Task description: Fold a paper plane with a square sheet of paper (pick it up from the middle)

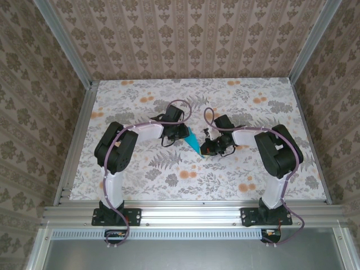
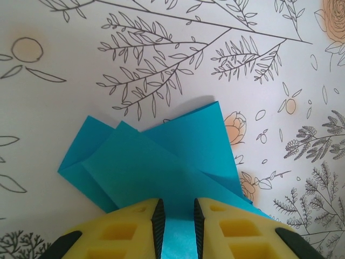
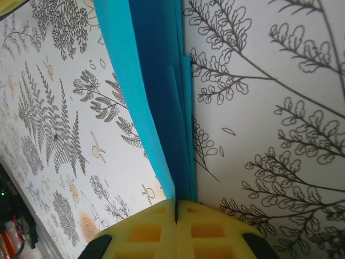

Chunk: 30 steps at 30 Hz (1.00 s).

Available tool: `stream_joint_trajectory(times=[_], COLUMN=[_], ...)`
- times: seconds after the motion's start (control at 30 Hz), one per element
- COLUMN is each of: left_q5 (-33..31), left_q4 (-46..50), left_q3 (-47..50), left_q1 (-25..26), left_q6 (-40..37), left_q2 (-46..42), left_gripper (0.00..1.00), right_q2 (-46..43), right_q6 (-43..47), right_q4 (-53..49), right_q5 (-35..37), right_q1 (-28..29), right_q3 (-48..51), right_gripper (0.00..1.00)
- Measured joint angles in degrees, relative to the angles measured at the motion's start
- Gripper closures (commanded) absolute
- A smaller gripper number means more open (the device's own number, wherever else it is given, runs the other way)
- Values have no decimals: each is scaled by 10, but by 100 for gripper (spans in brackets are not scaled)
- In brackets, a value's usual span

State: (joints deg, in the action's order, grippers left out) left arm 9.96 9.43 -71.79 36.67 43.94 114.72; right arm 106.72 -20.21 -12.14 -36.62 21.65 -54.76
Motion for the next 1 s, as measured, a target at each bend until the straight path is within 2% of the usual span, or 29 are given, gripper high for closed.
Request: stream_joint_trajectory(times=[0.33,0.63,1.0], left_q5=[52,112,139], left_q4=[-30,-101,-131], left_q3=[7,68,86], left_q1=[-3,19,54], left_q6=[-11,-8,0], left_q2=[-5,-50,-53], left_gripper=[63,64,67], right_q2=[18,23,25], right_q6=[-12,-12,-12], right_q4=[0,-9,-14], right_q5=[-39,-43,-44], right_q1=[-13,-14,-14], right_q3=[-5,-12,-16], right_gripper=[97,97,98])
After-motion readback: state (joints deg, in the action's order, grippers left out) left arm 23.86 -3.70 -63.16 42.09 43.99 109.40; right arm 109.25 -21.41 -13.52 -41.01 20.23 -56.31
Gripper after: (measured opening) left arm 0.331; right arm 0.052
